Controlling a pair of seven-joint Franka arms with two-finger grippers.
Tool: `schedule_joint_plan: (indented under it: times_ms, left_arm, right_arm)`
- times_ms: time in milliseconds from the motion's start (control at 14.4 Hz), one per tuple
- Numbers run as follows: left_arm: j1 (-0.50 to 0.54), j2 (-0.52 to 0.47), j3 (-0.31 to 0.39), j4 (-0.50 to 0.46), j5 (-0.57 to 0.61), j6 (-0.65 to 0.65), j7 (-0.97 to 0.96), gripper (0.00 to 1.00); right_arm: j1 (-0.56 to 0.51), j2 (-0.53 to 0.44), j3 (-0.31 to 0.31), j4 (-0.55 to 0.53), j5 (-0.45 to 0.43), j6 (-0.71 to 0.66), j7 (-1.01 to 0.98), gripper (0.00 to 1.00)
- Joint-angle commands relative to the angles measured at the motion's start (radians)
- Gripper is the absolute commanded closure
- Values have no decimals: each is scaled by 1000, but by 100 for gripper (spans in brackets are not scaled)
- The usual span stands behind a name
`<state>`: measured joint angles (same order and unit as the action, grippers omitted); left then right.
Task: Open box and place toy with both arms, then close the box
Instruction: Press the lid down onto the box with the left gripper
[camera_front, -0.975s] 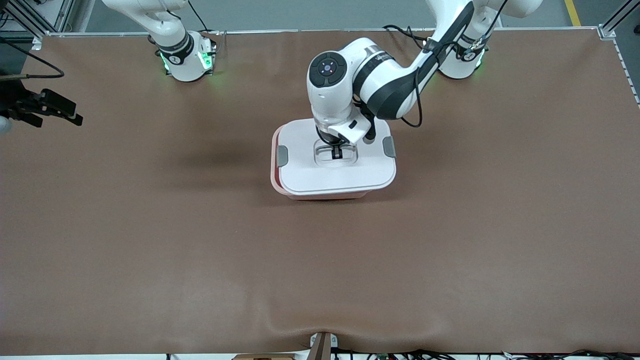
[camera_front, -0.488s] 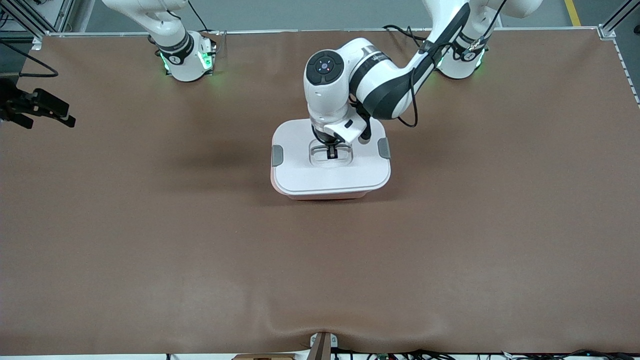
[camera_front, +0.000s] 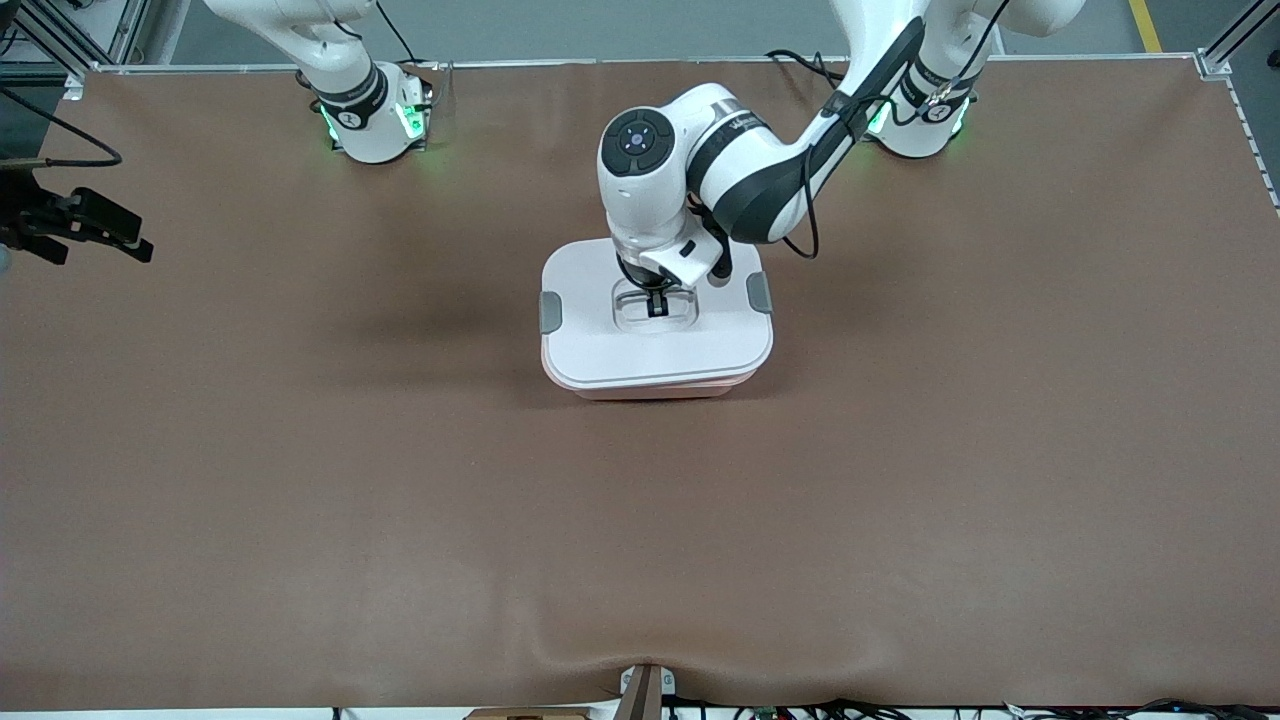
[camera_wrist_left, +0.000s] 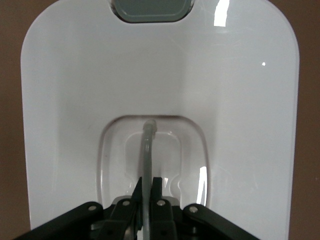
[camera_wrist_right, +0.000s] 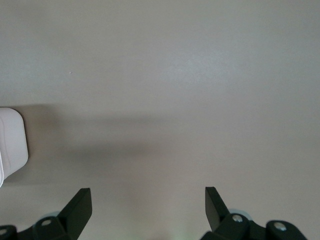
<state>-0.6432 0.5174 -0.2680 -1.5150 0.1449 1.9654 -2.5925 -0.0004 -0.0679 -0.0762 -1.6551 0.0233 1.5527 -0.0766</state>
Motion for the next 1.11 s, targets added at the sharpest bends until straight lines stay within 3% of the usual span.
schedule_joint_plan:
  times_ms: [0, 1045]
  left_arm:
    - [-13, 16, 1, 32, 18, 0, -17, 100]
    - [-13, 43, 1, 30, 30, 32, -12, 100]
  right_arm:
    - [-3, 11, 6, 29, -13, -20, 3, 0]
    - [-3, 26, 6, 31, -16, -20, 1, 0]
